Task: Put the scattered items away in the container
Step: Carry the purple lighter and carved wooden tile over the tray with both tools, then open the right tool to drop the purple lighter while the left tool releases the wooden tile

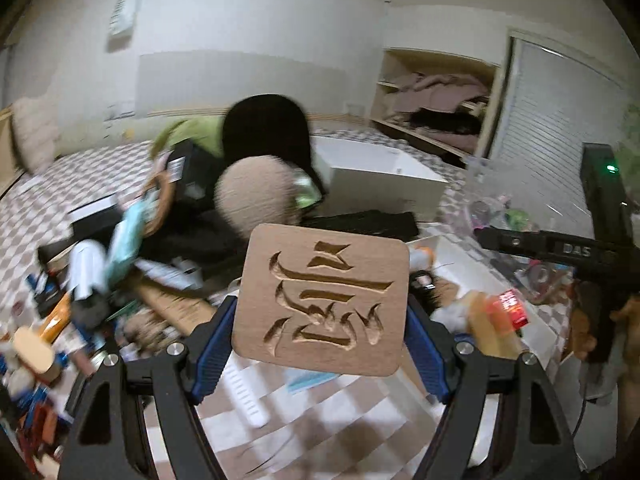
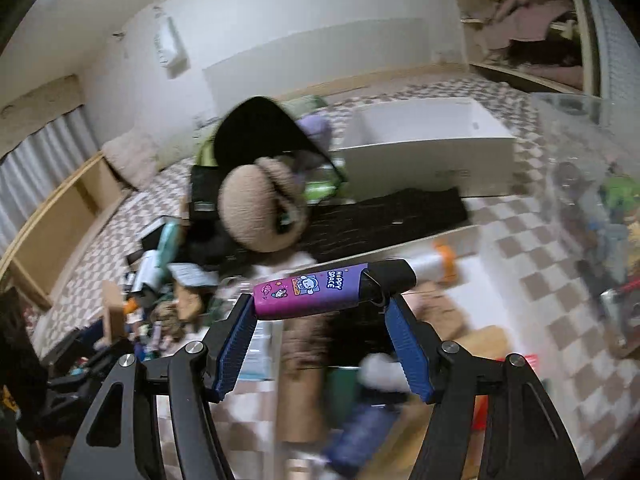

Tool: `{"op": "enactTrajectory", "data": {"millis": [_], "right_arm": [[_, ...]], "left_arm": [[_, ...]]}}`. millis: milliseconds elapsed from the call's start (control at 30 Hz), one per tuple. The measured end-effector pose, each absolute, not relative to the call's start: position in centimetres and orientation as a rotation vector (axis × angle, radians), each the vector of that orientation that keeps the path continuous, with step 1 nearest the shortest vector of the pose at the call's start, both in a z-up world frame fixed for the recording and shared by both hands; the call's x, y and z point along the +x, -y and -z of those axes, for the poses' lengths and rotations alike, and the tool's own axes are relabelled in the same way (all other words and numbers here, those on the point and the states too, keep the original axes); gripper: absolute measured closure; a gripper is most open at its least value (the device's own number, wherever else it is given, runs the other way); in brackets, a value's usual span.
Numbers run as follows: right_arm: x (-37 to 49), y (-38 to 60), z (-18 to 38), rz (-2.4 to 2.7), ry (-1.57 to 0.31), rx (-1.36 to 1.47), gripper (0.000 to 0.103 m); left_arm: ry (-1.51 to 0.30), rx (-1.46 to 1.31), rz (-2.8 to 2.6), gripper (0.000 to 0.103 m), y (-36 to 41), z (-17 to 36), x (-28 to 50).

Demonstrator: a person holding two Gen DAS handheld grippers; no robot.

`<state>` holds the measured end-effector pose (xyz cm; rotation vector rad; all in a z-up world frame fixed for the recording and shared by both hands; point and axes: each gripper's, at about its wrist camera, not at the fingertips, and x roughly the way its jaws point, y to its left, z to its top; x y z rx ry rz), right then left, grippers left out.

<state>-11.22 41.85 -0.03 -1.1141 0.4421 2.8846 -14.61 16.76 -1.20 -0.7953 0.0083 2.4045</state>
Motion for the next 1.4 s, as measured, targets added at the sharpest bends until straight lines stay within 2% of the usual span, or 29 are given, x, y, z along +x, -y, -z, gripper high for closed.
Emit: {"op": "enactTrajectory", "data": {"millis": [233,500,533,567,600,933,1200,1267,1367,1400], "right_arm": [[-12.1,-47.5,1.7,-2.785,-0.481,-1.168,0.036],[-13.3,-49.5,4.8,-2.736,-0.508,-1.267,0.036],[-13.4,-49.6,5.2,-2.734,-0.509,-1.275,0.036],[-13.6,-49.7,5.5,-2.732,-0.509,-1.284,0.036],[-13.7,-49.7,5.8,-2.730,-0.513,-1.291,0.036],[-14.5,-50.6,7.6,-2.712,-0.543,-1.335,0.036],[-14.4,-50.8,7.8,-2.698,-0.544,-1.342,0.035],[-14.4,-50.9,7.9,-2.694,-0.544,-1.344,0.020],[-14.4,-50.9,8.0,-2.689,-0.544,-1.347,0.019],[-14.4,-50.9,8.0,-2.687,-0.545,-1.349,0.019]], "left_arm": [[-0.060,-0.801,-2.294,0.024,-23.4,0.9,-15.3],[-0.092,-0.846,-2.210,0.025,-29.0,1.1,-16.8],[-0.096,-0.849,-2.204,0.028,-29.5,1.0,-17.0],[-0.099,-0.852,-2.198,0.041,-30.0,1.0,-17.3],[-0.103,-0.854,-2.192,0.046,-30.5,0.9,-17.5],[-0.145,-0.889,-2.145,0.046,-34.5,1.1,-19.4],[-0.159,-0.919,-2.143,0.045,-34.3,2.5,-18.9],[-0.155,-0.922,-2.149,0.041,-34.1,2.6,-18.7],[-0.144,-0.917,-2.157,0.027,-33.7,2.4,-18.4],[-0.142,-0.914,-2.158,0.026,-33.6,2.3,-18.3]]}}
